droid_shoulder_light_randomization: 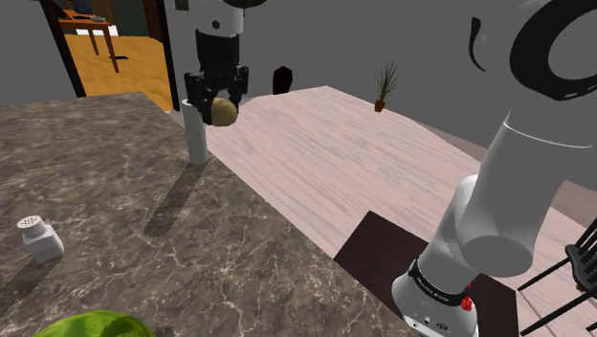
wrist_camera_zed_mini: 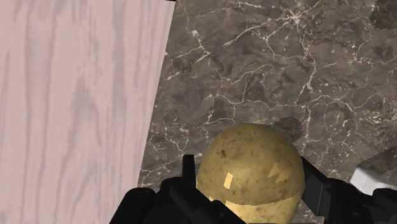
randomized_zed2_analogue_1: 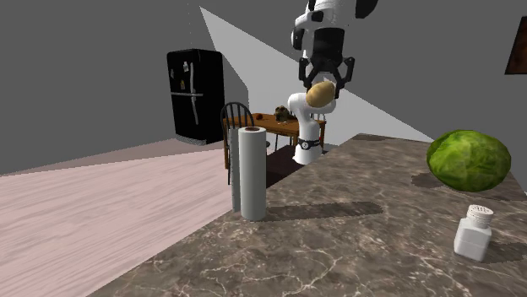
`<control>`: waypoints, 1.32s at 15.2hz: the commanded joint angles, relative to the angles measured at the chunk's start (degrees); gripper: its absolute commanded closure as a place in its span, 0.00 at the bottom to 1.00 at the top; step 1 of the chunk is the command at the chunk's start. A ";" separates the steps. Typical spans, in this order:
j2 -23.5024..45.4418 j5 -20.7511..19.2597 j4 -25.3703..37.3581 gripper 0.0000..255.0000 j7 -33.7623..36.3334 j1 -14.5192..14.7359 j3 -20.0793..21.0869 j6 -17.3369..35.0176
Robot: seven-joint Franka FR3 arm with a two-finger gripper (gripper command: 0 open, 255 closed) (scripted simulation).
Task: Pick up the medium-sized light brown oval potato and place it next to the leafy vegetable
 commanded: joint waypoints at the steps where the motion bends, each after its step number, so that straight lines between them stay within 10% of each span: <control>1: -2.75 0.57 -3.64 1.00 1.89 0.94 0.90 0.88; 20: -21.37 8.21 -21.94 1.00 21.01 10.84 12.23 1.40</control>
